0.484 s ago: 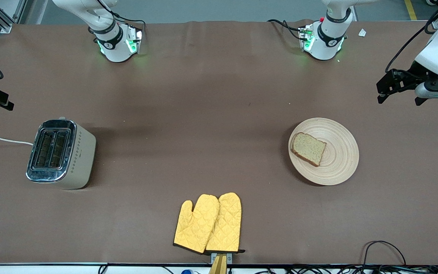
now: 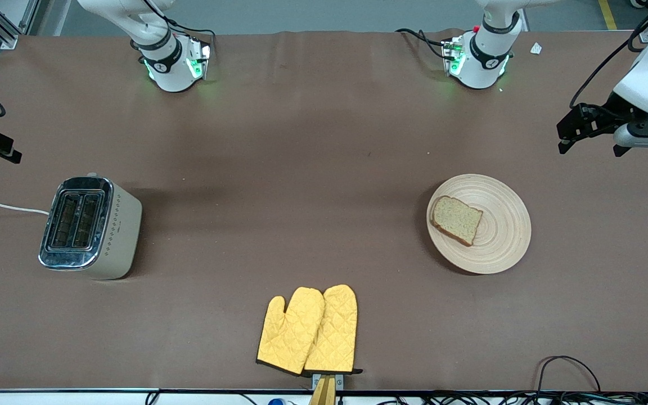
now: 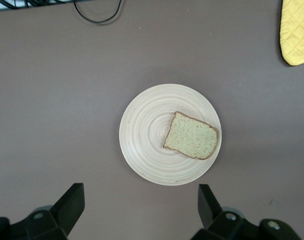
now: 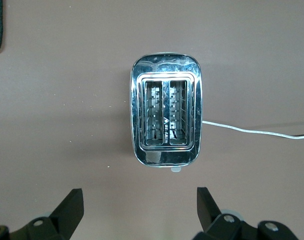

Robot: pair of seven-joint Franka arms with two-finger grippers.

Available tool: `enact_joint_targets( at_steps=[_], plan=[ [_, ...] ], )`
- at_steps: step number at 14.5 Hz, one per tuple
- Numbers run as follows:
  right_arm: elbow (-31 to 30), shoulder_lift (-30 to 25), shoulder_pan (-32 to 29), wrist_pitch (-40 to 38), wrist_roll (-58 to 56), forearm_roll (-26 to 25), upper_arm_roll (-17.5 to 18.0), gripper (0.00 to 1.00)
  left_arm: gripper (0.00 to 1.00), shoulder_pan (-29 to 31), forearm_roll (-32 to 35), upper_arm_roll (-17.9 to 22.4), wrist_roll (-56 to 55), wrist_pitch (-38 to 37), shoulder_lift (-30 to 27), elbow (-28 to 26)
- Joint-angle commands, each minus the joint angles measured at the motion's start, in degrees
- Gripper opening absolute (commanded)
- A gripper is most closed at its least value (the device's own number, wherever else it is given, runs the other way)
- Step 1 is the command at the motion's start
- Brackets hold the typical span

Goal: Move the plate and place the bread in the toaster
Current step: 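Move the left gripper down toward the wooden plate rim, then grasp the wooden plate rim with the left gripper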

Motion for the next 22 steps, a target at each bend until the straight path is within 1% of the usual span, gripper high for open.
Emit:
enact_joint_targets(
  at_steps=[1,3,5,6,8,10,11,12,16,18,20,21,22],
  plan=[
    [0.3,0.0,-0.4,-0.5,-0.6,0.9,0.1,1.0,1.0,2.5,-0.5,0.2,2.5,-1.1,3.3,0.5],
    [0.3,0.0,-0.4,-0.4,-0.6,0.9,0.1,1.0,1.0,8.2,-7.5,0.1,3.7,-1.1,8.3,1.7],
    [0.3,0.0,-0.6,-0.4,-0.7,0.9,0.1,1.0,1.0,13.9,-13.8,0.1,10.4,-0.8,16.8,3.7],
    [0.3,0.0,-0.6,-0.4,-0.7,0.9,0.1,1.0,1.0,16.4,-17.0,0.1,14.3,-0.8,22.3,5.9],
    [0.3,0.0,-0.5,-0.5,-0.7,0.9,0.1,1.0,1.0,19.1,-20.8,0.1,20.7,-0.8,31.3,9.2],
    [0.3,0.0,-0.5,-0.5,-0.7,0.9,0.1,1.0,1.0,20.5,-24.0,0.1,26.4,-0.1,37.9,10.4],
    [0.3,0.0,-0.5,-0.5,-0.7,0.9,0.1,1.0,1.0,21.0,-24.6,0.1,29.1,1.6,40.4,11.0],
    [0.3,0.0,-0.6,-0.4,-0.7,0.9,0.1,1.0,1.0,21.1,-24.9,0.1,31.0,2.9,42.3,11.0],
    [0.3,0.0,-0.7,-0.5,-0.8,0.9,0.1,1.0,1.0,21.3,-29.6,0.1,38.8,6.5,48.4,11.0],
    [0.3,0.0,-0.8,-0.5,-0.8,0.9,0.1,1.0,1.0,21.3,-31.1,0.1,43.8,8.3,50.7,11.0],
    [0.3,0.0,-0.8,-0.5,-0.8,0.9,0.1,1.0,1.0,21.4,-32.7,0.1,46.2,8.3,52.1,10.9],
    [0.3,0.0,-0.8,-0.5,-0.8,0.9,0.1,1.0,0.96,21.4,-33.2,0.1,46.3,8.3,52.2,10.7],
    [0.3,0.0,-0.8,-0.5,-0.9,0.9,0.1,1.0,0.88,21.4,-33.3,0.1,46.4,8.3,52.3,10.5]
  ],
)
